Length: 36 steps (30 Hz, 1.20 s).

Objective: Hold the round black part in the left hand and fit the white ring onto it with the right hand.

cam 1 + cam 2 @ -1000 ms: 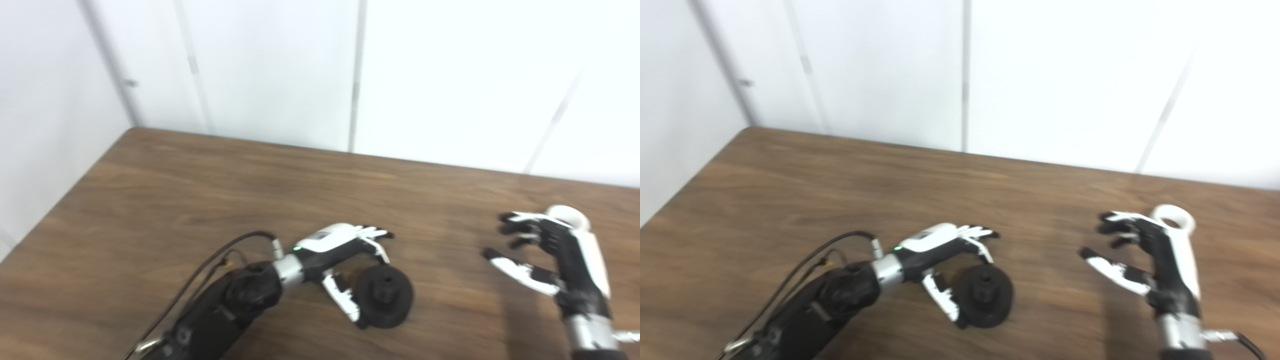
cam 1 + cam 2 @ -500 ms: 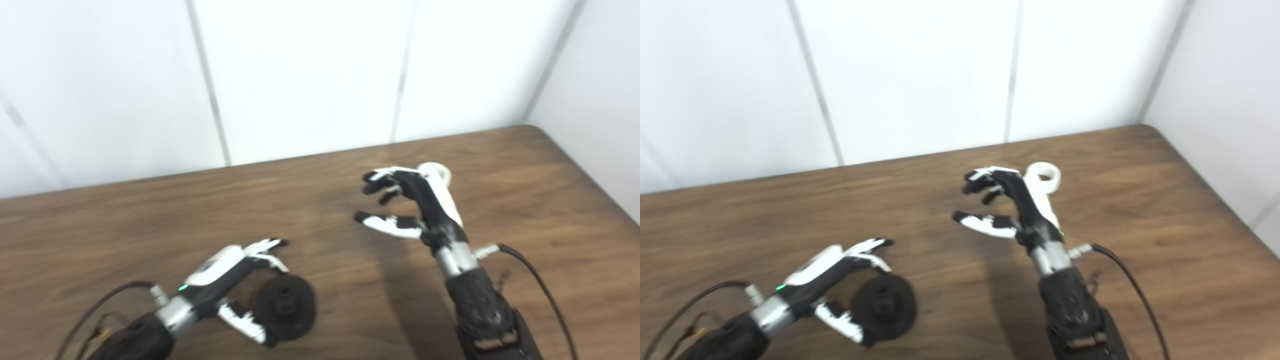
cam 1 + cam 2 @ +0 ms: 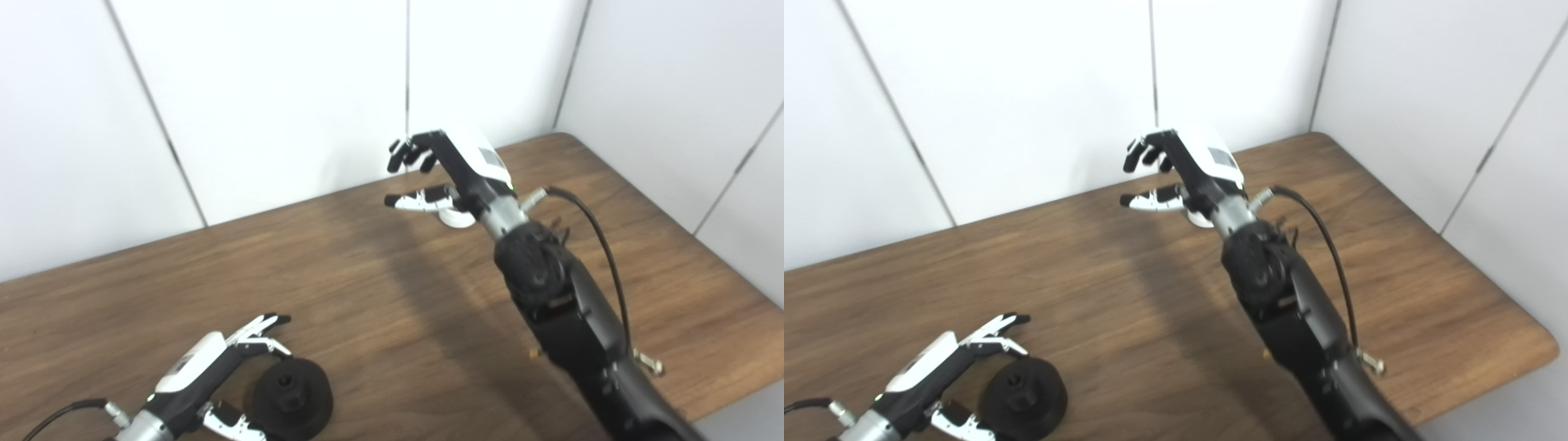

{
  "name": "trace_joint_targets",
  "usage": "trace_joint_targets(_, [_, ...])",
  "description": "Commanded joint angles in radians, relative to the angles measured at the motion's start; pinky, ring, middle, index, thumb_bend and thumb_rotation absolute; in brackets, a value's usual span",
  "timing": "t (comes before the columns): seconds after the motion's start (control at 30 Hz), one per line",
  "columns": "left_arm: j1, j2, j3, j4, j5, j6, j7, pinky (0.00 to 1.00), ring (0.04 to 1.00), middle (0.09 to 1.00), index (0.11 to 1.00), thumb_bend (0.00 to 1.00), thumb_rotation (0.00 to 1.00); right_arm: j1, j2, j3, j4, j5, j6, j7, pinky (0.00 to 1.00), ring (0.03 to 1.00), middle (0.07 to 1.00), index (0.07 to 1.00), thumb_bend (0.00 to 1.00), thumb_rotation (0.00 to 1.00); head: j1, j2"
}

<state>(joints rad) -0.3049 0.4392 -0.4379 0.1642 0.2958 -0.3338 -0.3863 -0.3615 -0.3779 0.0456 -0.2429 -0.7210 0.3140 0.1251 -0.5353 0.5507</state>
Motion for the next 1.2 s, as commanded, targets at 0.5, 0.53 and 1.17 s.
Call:
trace_joint_targets(0.5, [0.029,0.041,0.006,0.036,-0.014,-0.009,-0.077,0.96,1.0,0.963,0.49,0.52,0.07,-0.196,-0.211,0.046,0.244,-0.081,0.04,0.115,0.58,0.739,0.767,0.499,0.51,0.16,-0.038,-0.009])
trace_joint_targets(0.53, [0.029,0.04,0.006,0.035,-0.015,-0.008,-0.078,0.95,1.0,0.963,0.49,0.52,0.07,-0.208,-0.224,0.055,0.271,-0.082,0.04,0.131,0.6,0.748,0.773,0.499,0.51,0.16,-0.038,-0.009])
trace_joint_targets(1.17, [0.034,0.038,0.011,0.029,-0.02,0.001,-0.088,0.95,1.0,0.969,0.491,0.52,0.07,-0.301,-0.314,0.19,0.479,-0.074,0.086,0.38,0.86,0.958,0.964,0.857,0.96,0.77,-0.026,-0.003])
